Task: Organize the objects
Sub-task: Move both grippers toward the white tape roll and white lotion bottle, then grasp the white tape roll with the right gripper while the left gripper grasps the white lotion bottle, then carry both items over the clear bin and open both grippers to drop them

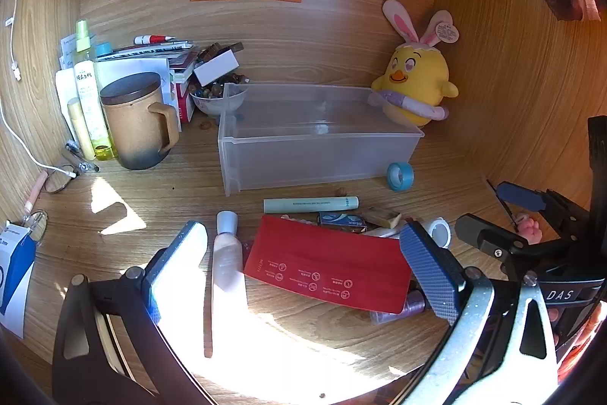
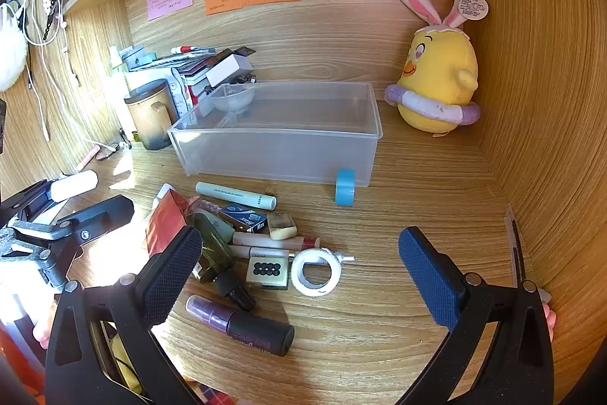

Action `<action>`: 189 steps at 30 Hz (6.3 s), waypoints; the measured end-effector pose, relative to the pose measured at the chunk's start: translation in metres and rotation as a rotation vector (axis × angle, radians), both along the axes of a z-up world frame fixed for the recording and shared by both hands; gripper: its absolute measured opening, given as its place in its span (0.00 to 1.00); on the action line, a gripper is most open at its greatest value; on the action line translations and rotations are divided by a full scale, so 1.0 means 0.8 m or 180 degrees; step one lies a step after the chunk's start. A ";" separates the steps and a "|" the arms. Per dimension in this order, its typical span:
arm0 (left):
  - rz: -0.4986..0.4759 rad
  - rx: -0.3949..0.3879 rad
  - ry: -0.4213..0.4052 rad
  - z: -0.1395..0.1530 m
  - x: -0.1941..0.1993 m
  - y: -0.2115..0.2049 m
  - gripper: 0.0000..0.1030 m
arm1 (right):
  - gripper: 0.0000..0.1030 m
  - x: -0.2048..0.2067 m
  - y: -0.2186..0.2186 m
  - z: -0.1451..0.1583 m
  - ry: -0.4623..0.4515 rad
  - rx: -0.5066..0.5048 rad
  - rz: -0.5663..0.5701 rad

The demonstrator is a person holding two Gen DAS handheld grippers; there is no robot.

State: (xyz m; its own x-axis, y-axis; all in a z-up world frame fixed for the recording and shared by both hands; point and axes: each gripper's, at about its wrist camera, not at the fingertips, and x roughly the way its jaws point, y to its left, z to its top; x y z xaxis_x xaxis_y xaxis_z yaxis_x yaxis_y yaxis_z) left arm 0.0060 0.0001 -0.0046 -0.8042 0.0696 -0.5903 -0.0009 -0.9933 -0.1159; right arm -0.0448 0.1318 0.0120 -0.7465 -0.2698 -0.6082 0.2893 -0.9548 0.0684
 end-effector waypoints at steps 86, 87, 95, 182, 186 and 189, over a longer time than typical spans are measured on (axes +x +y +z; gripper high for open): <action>0.0220 0.0024 -0.0903 -0.090 -0.101 -0.091 0.19 | 0.36 -0.050 0.016 -0.081 -0.0624 -0.0074 -0.0063; 0.0230 0.0021 -0.0883 -0.089 -0.100 -0.092 0.19 | 0.36 -0.051 0.017 -0.080 -0.0612 -0.0073 -0.0068; 0.0381 0.0034 -0.0674 -0.066 -0.088 -0.104 0.19 | 0.36 -0.054 0.026 -0.061 -0.0492 -0.0137 -0.0102; 0.0115 0.0174 -0.0520 -0.003 -0.266 -0.079 0.19 | 0.39 -0.267 -0.065 -0.038 -0.0509 0.0382 0.0365; 0.0110 0.0062 -0.0458 0.004 -0.255 -0.077 0.22 | 0.54 -0.263 -0.066 -0.033 -0.0449 0.0390 0.0351; 0.0092 0.0006 -0.0398 0.011 -0.242 -0.073 0.36 | 0.57 -0.258 -0.063 -0.025 -0.0383 0.0382 0.0319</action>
State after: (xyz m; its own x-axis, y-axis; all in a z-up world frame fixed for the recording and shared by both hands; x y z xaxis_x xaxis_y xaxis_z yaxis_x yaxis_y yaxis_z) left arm -0.1872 -0.0583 0.0042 -0.7260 0.0486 -0.6860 0.0424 -0.9924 -0.1152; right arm -0.2509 0.0814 -0.0082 -0.6395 -0.2593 -0.7237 0.3800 -0.9250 -0.0043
